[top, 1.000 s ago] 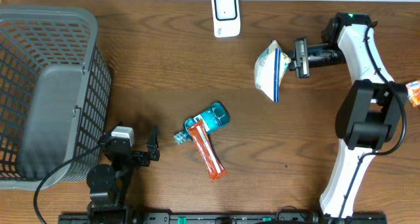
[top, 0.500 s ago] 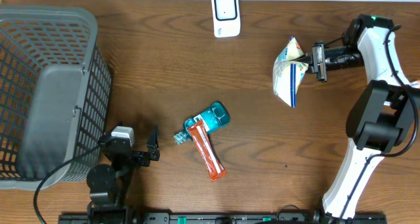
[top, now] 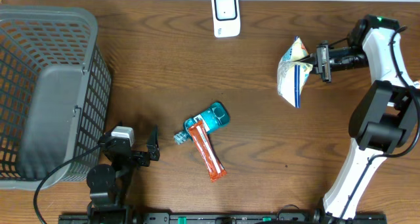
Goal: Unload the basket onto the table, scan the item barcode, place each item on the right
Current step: 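Raise the snack bag up toward the scanner with the right gripper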
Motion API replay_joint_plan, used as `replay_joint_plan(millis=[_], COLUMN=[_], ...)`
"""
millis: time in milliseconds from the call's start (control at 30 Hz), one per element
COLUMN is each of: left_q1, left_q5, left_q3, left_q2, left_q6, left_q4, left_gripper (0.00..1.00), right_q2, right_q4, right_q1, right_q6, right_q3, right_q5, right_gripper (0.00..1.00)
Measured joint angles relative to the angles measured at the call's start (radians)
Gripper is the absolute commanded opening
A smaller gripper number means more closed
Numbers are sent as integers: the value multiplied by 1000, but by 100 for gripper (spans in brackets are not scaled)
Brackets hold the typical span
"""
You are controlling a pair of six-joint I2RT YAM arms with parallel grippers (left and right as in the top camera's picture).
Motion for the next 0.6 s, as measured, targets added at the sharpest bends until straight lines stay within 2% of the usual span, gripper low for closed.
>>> replay_joint_plan(millis=[367,600], left_q1=[0,0], left_q5=[0,0], left_q3=[0,0], left_q2=[0,0], left_q6=[0,0], left_q4=[0,0], left_gripper=[98,98], right_q2=[-32,-133], right_q4=[0,0], right_q1=[-2,-2], right_q6=[-85,-339], right_q3=[0,0], right_q5=[5,50], right_gripper=[1,2])
